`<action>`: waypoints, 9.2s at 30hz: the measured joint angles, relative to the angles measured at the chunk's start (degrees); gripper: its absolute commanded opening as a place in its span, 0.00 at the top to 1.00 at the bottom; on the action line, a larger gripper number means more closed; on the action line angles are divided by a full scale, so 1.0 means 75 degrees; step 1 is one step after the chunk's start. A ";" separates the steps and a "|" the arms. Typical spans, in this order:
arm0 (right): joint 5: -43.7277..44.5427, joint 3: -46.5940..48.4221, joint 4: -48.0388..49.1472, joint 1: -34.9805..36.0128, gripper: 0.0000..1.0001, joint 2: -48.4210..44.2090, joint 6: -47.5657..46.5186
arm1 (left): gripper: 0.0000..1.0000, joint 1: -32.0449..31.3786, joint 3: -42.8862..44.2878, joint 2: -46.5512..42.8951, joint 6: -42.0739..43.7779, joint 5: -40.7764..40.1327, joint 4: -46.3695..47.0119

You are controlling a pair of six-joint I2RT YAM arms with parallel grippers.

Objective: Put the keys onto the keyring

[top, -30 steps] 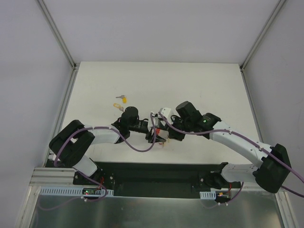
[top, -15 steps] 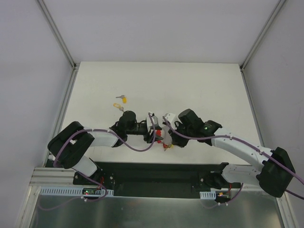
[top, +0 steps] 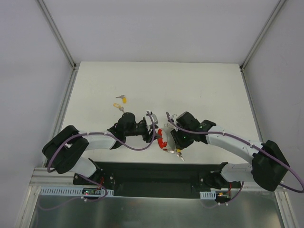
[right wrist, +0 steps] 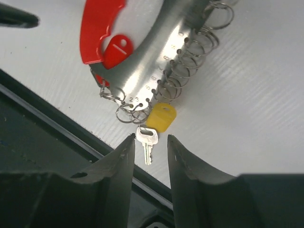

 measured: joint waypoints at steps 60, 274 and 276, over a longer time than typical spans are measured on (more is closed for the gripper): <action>-0.0099 -0.1993 0.2308 -0.0143 0.68 -0.1373 0.0391 | 0.36 -0.0414 0.0632 -0.1515 -0.0638 -0.1696 -0.2605; 0.4106 -0.2789 0.1437 -0.1894 0.20 -0.3928 0.1976 | 1.00 -0.3550 0.6916 0.3550 -0.0533 -0.6665 -0.9655; 0.3896 -0.2789 0.1562 -0.1891 0.20 -0.4039 0.1920 | 1.00 -0.3550 0.6767 0.3340 -0.0493 -0.6729 -0.9632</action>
